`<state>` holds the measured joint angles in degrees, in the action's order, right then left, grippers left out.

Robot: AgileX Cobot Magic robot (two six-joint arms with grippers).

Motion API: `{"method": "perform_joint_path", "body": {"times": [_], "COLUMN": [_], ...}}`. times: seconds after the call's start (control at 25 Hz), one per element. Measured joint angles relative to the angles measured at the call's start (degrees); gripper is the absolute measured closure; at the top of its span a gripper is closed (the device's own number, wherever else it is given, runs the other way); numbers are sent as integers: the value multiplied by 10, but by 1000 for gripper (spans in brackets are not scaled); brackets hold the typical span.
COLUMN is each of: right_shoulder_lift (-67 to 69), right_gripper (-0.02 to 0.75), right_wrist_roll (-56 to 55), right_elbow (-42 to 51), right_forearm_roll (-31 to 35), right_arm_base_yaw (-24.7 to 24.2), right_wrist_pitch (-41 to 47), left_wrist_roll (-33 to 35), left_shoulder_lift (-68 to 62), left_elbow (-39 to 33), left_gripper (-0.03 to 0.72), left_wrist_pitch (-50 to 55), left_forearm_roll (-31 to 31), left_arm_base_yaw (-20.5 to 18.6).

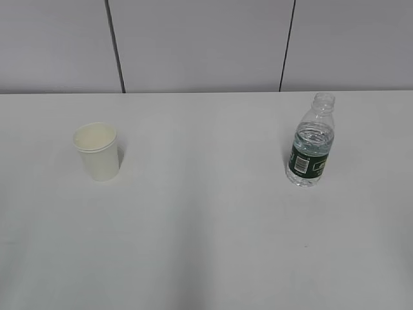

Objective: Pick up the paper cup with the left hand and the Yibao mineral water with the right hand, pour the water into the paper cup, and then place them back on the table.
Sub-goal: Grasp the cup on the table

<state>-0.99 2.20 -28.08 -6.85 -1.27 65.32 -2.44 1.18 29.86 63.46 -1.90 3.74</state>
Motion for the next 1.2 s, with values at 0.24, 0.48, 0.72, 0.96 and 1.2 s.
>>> {"method": "perform_joint_path", "body": {"times": [0.24, 0.48, 0.72, 0.96, 1.2], "right_shoulder_lift": [0, 0, 0, 0, 0], "right_gripper": [153, 153, 153, 153, 153], "right_wrist_roll": [0, 0, 0, 0, 0], "right_elbow": [0, 0, 0, 0, 0], "right_forearm_roll": [0, 0, 0, 0, 0], "right_arm_base_yaw": [0, 0, 0, 0, 0], "right_wrist_pitch": [0, 0, 0, 0, 0], "left_wrist_roll": [0, 0, 0, 48, 58], "left_shoulder_lift": [0, 0, -63, -195, -331], "left_elbow": [0, 0, 30, 56, 56], "left_gripper": [28, 83, 111, 111, 111], "left_wrist_pitch": [0, 0, -18, -148, -322], "left_forearm_roll": [0, 4, 23, 26, 26], "left_arm_base_yaw": [0, 0, 0, 0, 33]}}
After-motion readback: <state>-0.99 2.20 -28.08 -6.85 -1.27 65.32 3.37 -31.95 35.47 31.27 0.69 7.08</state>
